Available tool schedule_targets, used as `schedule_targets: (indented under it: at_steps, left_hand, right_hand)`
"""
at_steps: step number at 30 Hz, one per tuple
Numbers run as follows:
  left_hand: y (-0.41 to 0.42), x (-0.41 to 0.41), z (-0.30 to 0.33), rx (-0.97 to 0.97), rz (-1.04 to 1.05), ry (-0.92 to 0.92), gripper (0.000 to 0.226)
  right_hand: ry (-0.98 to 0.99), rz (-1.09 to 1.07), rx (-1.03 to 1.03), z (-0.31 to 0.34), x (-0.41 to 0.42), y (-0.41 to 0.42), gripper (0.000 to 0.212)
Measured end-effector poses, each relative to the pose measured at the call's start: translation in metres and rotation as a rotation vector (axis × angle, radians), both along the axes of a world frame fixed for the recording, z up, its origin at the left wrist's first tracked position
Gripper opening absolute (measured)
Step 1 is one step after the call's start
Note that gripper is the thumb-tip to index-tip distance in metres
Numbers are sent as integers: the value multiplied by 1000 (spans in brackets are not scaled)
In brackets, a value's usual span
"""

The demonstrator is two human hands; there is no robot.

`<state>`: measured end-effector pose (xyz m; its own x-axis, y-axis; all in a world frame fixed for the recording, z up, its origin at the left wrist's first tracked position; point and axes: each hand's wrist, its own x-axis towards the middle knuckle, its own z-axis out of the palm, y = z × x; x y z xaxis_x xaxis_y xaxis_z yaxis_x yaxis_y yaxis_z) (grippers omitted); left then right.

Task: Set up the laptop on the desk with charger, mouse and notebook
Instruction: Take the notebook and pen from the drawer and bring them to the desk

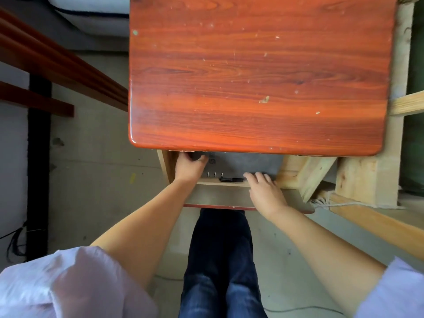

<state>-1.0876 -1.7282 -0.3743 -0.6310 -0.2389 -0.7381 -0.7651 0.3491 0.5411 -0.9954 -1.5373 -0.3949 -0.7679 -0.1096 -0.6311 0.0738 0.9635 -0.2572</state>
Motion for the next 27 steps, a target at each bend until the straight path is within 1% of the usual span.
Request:
schedule_targets:
  at_steps: [2, 5, 6, 8, 11, 13, 16, 18, 19, 20, 21, 22, 24, 25, 26, 27]
  left_hand:
    - [-5, -3, -1, 28, -22, -19, 54]
    - [-10, -1, -4, 58, -88, -75, 51]
    - [-12, 1, -5, 65, -114, -93, 50]
    - [-15, 4, -6, 80, -136, -102, 48]
    - [-15, 5, -7, 121, -106, -84, 44]
    - [-12, 6, -6, 127, -84, -75, 42]
    - [-12, 8, -6, 151, -70, -70, 43]
    - [-12, 8, -5, 164, -79, -79, 44]
    - [-12, 7, -5, 172, -81, -81, 44]
    - [-13, 7, -4, 181, -83, -81, 43]
    - [-13, 7, -2, 192, -86, -81, 41]
    - [-14, 8, 0, 203, -89, -81, 40]
    - [-15, 8, 2, 224, -93, -79, 40]
    - [-15, 8, 3, 230, -94, -79, 40]
    - [-15, 8, 3, 233, -91, -78, 40]
    - [-15, 7, 4, 234, -94, -75, 41]
  right_hand:
    - [-2, 15, 41, -1, -2, -2, 46]
    - [29, 74, 107, -3, -6, -8, 28]
    - [33, 97, 124, -3, -6, -10, 26]
    - [27, 115, 122, -3, 0, -11, 28]
    - [-6, 100, 98, -4, 10, -5, 39]
    - [-25, 100, 90, -5, 9, -1, 35]
    - [-36, 73, 3, 2, 4, -2, 23]
    - [11, 1, -127, 15, 12, -7, 11]
    - [19, -68, -193, 21, 22, -9, 8]
    - [4, -184, -248, 26, 36, -13, 10]
    - [-47, -362, -284, 31, 49, -16, 14]
    - [-138, -607, -312, 36, 61, -20, 17]
    - [-356, -1227, -432, 37, 74, -29, 21]
    - [-432, -1544, -560, 34, 75, -33, 28]
    - [-453, -1814, -713, 30, 72, -35, 37]
    - [-433, -2011, -850, 26, 67, -35, 44]
